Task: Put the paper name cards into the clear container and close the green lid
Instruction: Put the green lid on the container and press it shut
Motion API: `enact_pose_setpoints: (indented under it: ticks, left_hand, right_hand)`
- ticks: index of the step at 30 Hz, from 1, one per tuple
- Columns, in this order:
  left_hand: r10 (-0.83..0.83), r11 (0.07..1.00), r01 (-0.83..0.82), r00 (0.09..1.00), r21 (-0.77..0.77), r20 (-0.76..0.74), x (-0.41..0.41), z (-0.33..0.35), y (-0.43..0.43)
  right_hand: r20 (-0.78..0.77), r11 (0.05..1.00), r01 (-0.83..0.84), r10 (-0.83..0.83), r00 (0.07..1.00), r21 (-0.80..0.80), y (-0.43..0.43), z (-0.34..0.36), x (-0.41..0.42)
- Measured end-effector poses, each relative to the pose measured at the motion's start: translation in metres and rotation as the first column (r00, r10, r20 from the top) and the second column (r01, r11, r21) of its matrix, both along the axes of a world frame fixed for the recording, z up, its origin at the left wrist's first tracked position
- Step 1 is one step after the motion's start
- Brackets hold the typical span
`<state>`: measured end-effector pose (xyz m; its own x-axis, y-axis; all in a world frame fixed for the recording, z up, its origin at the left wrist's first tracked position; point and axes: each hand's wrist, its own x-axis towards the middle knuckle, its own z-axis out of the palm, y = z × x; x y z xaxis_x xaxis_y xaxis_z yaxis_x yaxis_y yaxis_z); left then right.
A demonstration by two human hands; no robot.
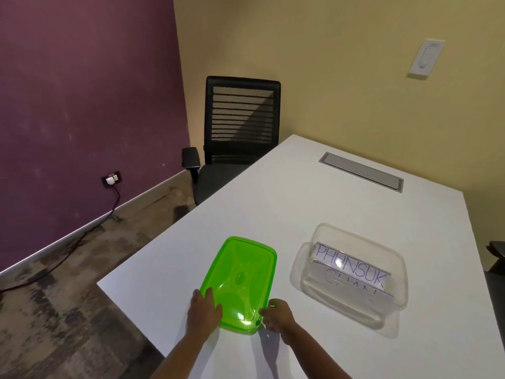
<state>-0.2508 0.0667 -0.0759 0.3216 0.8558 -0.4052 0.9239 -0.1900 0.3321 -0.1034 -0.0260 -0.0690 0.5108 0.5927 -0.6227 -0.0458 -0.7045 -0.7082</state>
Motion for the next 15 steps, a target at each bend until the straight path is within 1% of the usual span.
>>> enact_pose_setpoints:
  ticks: [3, 6, 9, 10, 11, 13, 15]
  left_hand:
    - [0.051, 0.999, -0.051, 0.995, -0.008, 0.082, 0.002, 0.006, 0.006]
    - [0.086, 0.996, -0.089, 0.983, 0.013, 0.163, 0.007, 0.011, 0.012]
    - [0.081, 0.996, -0.086, 0.964, 0.006, 0.254, 0.013, 0.018, 0.015]
    - [0.061, 0.998, -0.059, 0.965, -0.015, 0.255, 0.016, 0.02, 0.015]
    - [0.002, 1.0, 0.001, 0.972, -0.015, 0.235, 0.019, 0.024, 0.013]
    - [-0.125, 0.992, 0.119, 0.971, 0.042, 0.202, 0.024, 0.028, 0.012]
    - [-0.209, 0.978, 0.2, 0.953, 0.062, 0.221, 0.029, 0.03, 0.011]
  right_hand:
    - [-0.095, 0.995, 0.096, -0.092, 0.991, 0.038, 0.002, 0.006, 0.0]
    - [-0.212, 0.975, 0.201, -0.177, 0.961, 0.095, 0.007, 0.018, 0.007]
    - [-0.294, 0.946, 0.293, -0.243, 0.924, 0.139, 0.015, 0.037, 0.016]
    - [-0.317, 0.935, 0.318, -0.257, 0.913, 0.157, 0.019, 0.044, 0.02]
    - [-0.341, 0.924, 0.338, -0.265, 0.902, 0.179, 0.022, 0.051, 0.025]
    - [-0.357, 0.909, 0.353, -0.262, 0.897, 0.22, 0.027, 0.069, 0.034]
    - [-0.344, 0.904, 0.342, -0.246, 0.906, 0.255, 0.03, 0.087, 0.041]
